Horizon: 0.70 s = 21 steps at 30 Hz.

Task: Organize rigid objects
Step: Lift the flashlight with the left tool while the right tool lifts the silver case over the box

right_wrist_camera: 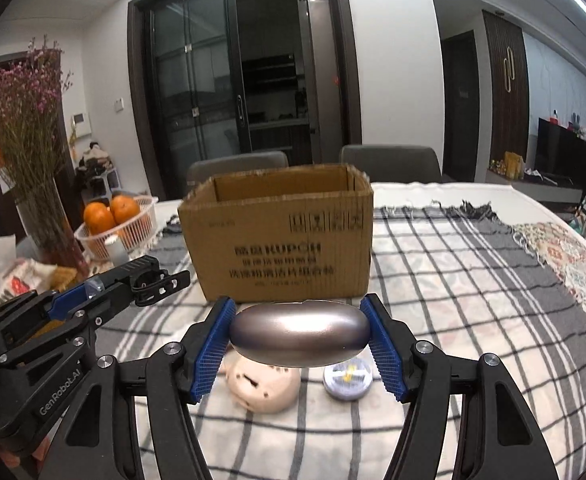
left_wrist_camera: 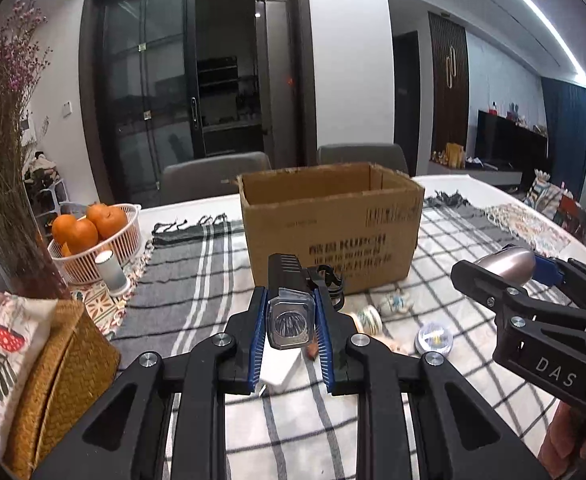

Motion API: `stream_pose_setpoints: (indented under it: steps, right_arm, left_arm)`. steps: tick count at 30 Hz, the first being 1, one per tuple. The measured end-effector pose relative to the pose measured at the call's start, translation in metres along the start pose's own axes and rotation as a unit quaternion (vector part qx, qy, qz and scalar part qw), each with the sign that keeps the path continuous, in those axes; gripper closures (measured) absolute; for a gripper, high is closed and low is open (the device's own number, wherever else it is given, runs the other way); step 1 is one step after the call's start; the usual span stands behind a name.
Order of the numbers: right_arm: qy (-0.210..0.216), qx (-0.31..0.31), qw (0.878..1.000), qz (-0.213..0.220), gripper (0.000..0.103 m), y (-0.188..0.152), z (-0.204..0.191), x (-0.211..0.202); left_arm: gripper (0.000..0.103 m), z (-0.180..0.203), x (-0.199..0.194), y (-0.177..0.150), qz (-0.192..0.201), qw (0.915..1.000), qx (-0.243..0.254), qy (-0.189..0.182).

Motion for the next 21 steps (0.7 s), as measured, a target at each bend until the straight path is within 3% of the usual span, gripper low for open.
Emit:
stream_pose_setpoints:
  steps: [21]
  right_arm:
    - [0.021, 0.018, 0.999, 0.044, 0.037, 0.085, -0.011, 0.015]
  left_arm:
    - [0.079, -0.026, 0.019, 0.083, 0.055, 0.9981, -0.02, -0.018]
Point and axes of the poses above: each gripper's, at about its wrist camera, not at the fingertips, and x roughly the way its jaws point, z to its right, y to its top, the point moved 8 cm from there along x, roughly the way its jaws point, and after that the axes turned 10 degrees about x, right-handed, at the moved point
